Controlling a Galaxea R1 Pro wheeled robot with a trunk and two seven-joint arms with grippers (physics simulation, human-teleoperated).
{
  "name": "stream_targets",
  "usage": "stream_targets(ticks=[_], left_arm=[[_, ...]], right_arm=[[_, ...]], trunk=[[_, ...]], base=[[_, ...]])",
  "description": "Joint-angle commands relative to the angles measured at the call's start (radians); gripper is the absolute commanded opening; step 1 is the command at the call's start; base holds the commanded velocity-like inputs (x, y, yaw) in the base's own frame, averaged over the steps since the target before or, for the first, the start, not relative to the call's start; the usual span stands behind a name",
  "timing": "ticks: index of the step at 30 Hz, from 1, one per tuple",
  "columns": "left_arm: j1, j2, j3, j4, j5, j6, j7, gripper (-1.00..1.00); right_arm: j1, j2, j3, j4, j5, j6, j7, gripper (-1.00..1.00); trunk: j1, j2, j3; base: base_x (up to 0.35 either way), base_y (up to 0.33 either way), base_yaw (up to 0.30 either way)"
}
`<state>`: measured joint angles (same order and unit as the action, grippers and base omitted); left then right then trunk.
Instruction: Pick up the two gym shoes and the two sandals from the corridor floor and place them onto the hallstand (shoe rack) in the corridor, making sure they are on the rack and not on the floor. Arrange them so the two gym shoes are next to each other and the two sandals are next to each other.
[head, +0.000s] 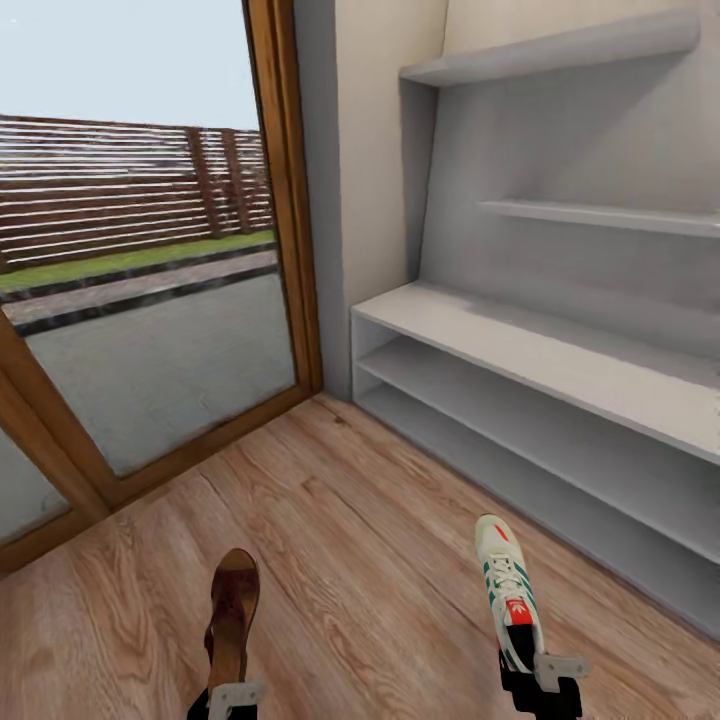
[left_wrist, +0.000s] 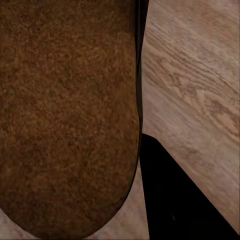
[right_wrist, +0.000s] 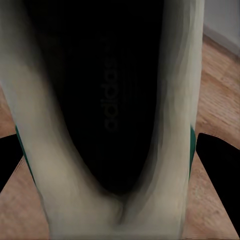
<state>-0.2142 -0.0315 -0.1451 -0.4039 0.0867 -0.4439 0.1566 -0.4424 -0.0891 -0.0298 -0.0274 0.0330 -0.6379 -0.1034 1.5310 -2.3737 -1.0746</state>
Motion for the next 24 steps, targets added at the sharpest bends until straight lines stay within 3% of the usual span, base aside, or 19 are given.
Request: stream_targets(ticks=[1, 24], left_arm=[[-0.001, 0.001, -0.008, 0.000, 0.005, -0.003, 0.006, -1.00], [-0.001, 0.001, -0.008, 0.000, 0.005, -0.003, 0.006, -1.00]], right_arm=[[-0.001, 0.000, -0.002, 0.001, 0.004, -0.003, -0.003, -1.00], [-0.001, 0.000, -0.002, 0.001, 0.004, -0.003, -0.002, -1.00]], trunk=[[0.000, 0.000, -0.001], [0.000, 0.000, -0.001]], base=[[0.135, 0.320, -0.287], [0.196, 0.289, -0.287]])
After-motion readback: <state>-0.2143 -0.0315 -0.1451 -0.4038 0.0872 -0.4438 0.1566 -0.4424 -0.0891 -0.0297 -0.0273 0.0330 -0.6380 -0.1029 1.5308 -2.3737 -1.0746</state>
